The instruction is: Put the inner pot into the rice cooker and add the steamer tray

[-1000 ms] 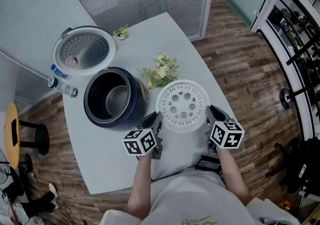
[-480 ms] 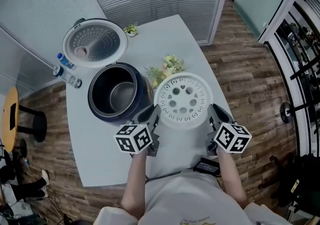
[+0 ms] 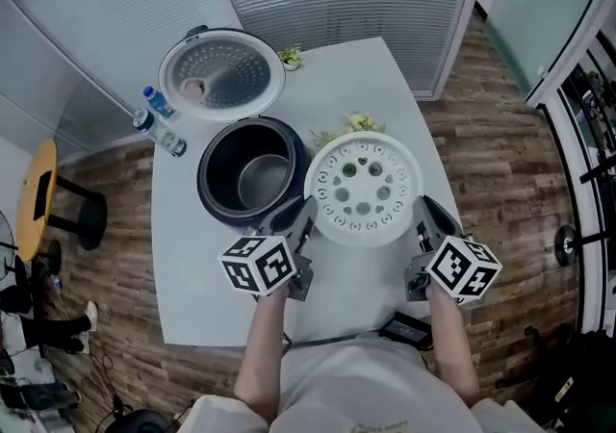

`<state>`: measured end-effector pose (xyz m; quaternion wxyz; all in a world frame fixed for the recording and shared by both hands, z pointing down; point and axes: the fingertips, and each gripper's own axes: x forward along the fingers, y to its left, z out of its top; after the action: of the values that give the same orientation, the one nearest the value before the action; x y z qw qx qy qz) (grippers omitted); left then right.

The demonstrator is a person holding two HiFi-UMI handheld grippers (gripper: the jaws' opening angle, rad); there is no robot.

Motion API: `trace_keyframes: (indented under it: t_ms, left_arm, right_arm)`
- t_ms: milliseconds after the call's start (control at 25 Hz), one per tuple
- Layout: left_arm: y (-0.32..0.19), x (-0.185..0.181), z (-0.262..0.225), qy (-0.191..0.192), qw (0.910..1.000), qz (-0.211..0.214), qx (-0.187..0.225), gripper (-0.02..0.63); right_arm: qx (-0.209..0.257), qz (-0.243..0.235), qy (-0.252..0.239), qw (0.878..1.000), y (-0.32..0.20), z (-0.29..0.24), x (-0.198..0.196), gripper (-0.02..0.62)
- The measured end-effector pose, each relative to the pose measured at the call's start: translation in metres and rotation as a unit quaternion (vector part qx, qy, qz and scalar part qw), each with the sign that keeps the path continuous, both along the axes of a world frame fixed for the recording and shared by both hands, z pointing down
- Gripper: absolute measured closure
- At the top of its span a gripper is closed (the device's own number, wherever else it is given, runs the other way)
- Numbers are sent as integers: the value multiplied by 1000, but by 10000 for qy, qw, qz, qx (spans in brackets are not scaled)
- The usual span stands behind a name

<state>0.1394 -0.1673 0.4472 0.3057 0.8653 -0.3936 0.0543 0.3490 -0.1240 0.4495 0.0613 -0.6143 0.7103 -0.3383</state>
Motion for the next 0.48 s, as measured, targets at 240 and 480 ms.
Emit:
trace_keyframes:
  t_ms: [240, 480]
  left_arm:
    - [1, -24, -22, 8, 9994, -276, 199, 568]
    - [-4, -79, -36, -62, 9973, -669, 301, 569]
  right_arm:
    - [232, -330, -226, 9989, -12, -15, -22, 546]
    - [316, -664, -358, 9967, -26, -29, -74, 546]
